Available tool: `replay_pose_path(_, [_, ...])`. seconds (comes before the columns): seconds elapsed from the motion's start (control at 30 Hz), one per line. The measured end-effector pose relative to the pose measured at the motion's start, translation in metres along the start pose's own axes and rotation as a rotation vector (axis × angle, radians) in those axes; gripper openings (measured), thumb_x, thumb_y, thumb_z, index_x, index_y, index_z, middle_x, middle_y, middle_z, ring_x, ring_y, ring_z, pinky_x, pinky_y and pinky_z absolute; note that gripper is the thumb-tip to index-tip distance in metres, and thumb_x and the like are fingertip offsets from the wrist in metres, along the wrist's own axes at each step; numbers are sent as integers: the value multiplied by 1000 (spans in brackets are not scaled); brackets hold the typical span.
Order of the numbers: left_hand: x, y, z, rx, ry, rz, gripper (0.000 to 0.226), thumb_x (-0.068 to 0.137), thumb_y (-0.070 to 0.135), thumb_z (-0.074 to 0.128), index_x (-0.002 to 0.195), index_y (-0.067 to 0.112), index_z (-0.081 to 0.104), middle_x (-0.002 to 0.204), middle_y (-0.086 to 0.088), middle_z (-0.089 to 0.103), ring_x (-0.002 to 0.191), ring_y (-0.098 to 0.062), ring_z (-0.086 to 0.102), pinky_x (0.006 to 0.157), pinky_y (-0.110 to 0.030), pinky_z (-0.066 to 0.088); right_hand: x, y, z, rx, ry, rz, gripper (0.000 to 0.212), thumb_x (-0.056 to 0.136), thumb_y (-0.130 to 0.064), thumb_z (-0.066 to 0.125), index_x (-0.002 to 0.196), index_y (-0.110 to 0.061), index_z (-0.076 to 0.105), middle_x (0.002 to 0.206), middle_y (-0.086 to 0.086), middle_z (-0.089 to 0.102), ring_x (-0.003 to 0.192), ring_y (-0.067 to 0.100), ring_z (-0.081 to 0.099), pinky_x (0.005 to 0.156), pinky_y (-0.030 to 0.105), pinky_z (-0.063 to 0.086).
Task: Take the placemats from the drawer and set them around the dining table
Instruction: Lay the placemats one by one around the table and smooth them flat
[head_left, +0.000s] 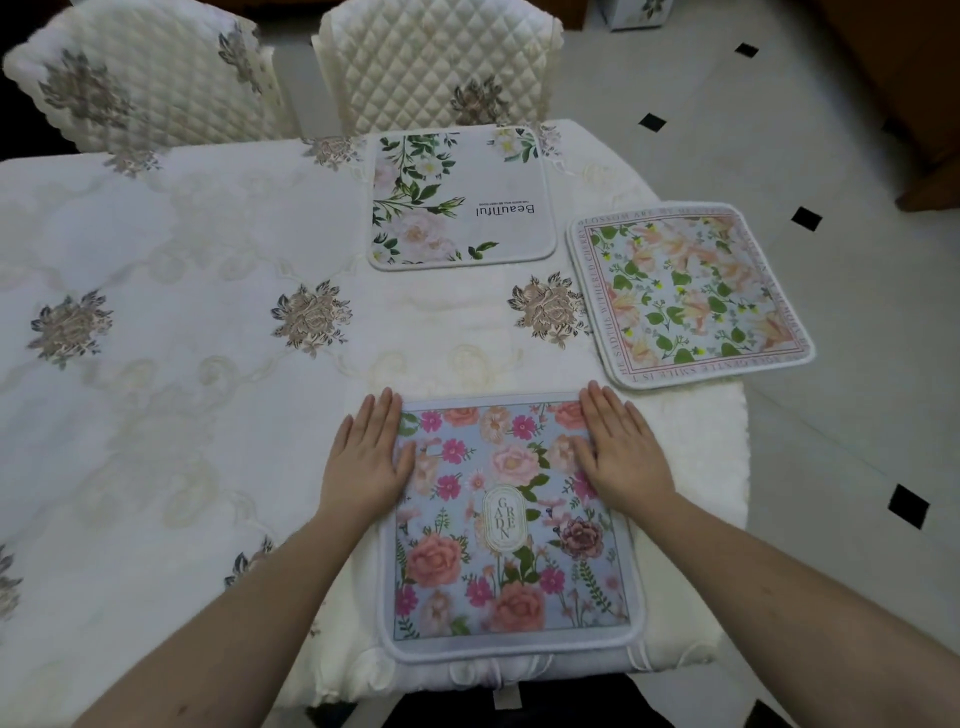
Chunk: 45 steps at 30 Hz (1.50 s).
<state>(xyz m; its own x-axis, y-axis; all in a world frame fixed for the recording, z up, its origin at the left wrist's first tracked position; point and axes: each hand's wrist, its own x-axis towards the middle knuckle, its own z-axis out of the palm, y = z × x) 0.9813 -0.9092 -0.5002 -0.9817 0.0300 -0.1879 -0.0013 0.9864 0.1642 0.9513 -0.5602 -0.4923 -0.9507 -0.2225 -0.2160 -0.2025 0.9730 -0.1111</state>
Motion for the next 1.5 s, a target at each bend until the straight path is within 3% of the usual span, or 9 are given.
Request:
replay_pose_path(0.23, [-42, 58, -1, -142, 75, -42, 61, 102, 40, 19, 155, 10, 14, 162, -4, 7, 149, -14, 1, 122, -36, 2, -42, -61, 1, 187, 50, 69, 55, 104, -36, 17, 154, -19, 1, 161, -3, -4, 148, 10, -11, 120, 30, -10])
replay_pose_path(0.37, [-74, 92, 18, -160, 4, 68, 59, 98, 31, 30, 151, 7, 30, 159, -8, 25, 149, -20, 17, 122, -32, 2, -64, -115, 23, 204, 22, 44, 60, 100, -36, 13, 155, -13, 14, 163, 2, 12, 148, 11, -3, 119, 30, -7])
replay_pose_path(0.5, [-96, 79, 28, -101, -20, 120, 60, 99, 35, 28, 155, 15, 22, 162, -1, 18, 151, -14, 8, 121, -37, 7, -86, -113, 36, 126, 11, -7, 59, 101, -36, 22, 155, -12, 20, 162, 2, 17, 150, 17, 14, 119, 38, 10])
replay_pose_path(0.7, [-103, 33, 20, -13, -65, 114, 65, 101, 48, 15, 157, 20, -5, 164, 3, -9, 151, -11, -9, 121, -34, -1, -94, -66, 34, 58, 26, 46, 57, 103, -37, 21, 155, -16, 18, 161, -2, 15, 149, 14, 15, 121, 32, 0])
replay_pose_path(0.93, [-115, -8, 16, 83, -28, 27, 61, 101, 42, 14, 156, 18, 8, 164, 0, 11, 150, -14, 6, 120, -30, -10, -101, -31, 27, 42, 22, 83, 60, 101, -38, 18, 155, -12, 21, 161, 2, 21, 149, 13, 13, 121, 33, 2])
replay_pose_path(1.07, [-127, 24, 14, -11, -6, 13, 58, 103, 37, 13, 155, 15, -1, 163, -2, -3, 151, -17, -7, 121, -32, -8, -111, -64, 22, 118, 29, 77, 61, 100, -39, 18, 156, -14, 13, 163, 1, 12, 150, 13, 3, 121, 31, -5])
replay_pose_path(1.23, [-140, 76, 28, -138, -75, 84, 56, 101, 29, 26, 151, 5, 31, 159, -10, 25, 148, -25, 23, 119, -40, 17, -128, -133, 39, 160, -57, -35, 60, 102, -40, 23, 156, -15, 11, 163, 0, 8, 150, 14, 1, 120, 35, 0])
replay_pose_path(1.37, [-146, 57, 30, -80, -110, 171, 62, 99, 39, 32, 154, 11, 25, 162, -5, 20, 150, -18, 16, 119, -42, 20, -132, -126, 45, 103, -79, -56, 62, 100, -41, 29, 155, -13, 19, 162, 2, 16, 150, 14, 12, 119, 40, 12])
replay_pose_path(1.5, [-148, 33, 22, -19, -158, 230, 67, 99, 46, 35, 156, 14, 20, 164, -4, 14, 151, -15, 10, 120, -40, 15, -140, -94, 40, 26, -132, -84, 65, 100, -50, 26, 157, -20, 12, 164, -1, 7, 151, 12, 4, 122, 40, 8])
